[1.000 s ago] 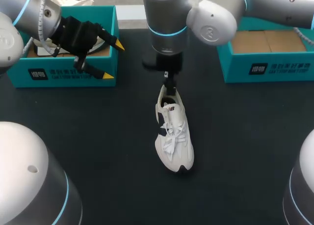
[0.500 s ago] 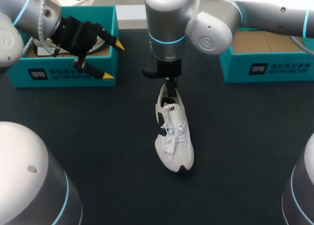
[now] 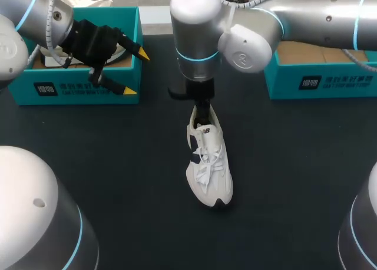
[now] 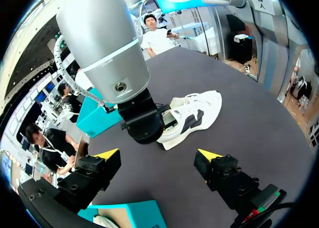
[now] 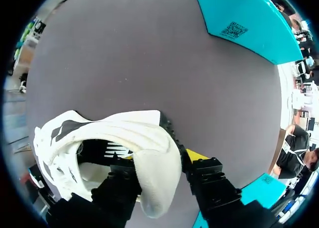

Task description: Take the shoe out of the shoebox, open the shoe tongue, remove and reinsert the insole, then place the shoe into the shoebox

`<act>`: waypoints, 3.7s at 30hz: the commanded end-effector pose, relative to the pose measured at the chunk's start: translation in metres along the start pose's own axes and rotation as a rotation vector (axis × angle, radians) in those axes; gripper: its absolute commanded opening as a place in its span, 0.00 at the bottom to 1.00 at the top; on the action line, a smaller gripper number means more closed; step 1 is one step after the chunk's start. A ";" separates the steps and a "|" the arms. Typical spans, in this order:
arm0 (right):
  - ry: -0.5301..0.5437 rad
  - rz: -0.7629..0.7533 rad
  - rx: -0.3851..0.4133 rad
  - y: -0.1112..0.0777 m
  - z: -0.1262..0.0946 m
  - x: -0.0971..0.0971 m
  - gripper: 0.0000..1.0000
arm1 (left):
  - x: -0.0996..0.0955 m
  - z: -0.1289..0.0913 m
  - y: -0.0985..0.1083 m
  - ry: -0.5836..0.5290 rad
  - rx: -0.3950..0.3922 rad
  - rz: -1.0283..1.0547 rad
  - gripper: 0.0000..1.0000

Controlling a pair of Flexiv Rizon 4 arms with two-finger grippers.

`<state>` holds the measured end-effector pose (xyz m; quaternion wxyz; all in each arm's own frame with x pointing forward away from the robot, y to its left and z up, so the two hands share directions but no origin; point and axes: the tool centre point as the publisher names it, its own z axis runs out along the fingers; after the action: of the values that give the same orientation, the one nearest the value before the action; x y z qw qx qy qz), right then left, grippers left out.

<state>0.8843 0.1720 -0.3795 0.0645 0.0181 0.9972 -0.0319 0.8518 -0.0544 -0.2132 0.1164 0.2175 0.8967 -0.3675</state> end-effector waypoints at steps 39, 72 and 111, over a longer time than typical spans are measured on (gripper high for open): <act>-0.223 -0.085 0.106 -0.080 -0.264 -0.081 0.00 | 0.001 0.000 0.000 0.000 -0.003 0.000 1.00; -0.255 0.033 0.259 -0.311 -0.246 -0.189 0.00 | 0.001 0.000 0.000 0.000 -0.003 0.000 1.00; -0.058 1.317 0.520 -0.514 -0.182 -0.212 0.00 | 0.001 0.000 0.000 0.000 -0.003 0.000 1.00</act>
<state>1.0543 -0.3384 -0.1528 0.1228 0.3122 0.9255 -0.1760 0.8517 -0.0544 -0.2131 0.1163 0.2175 0.8967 -0.3675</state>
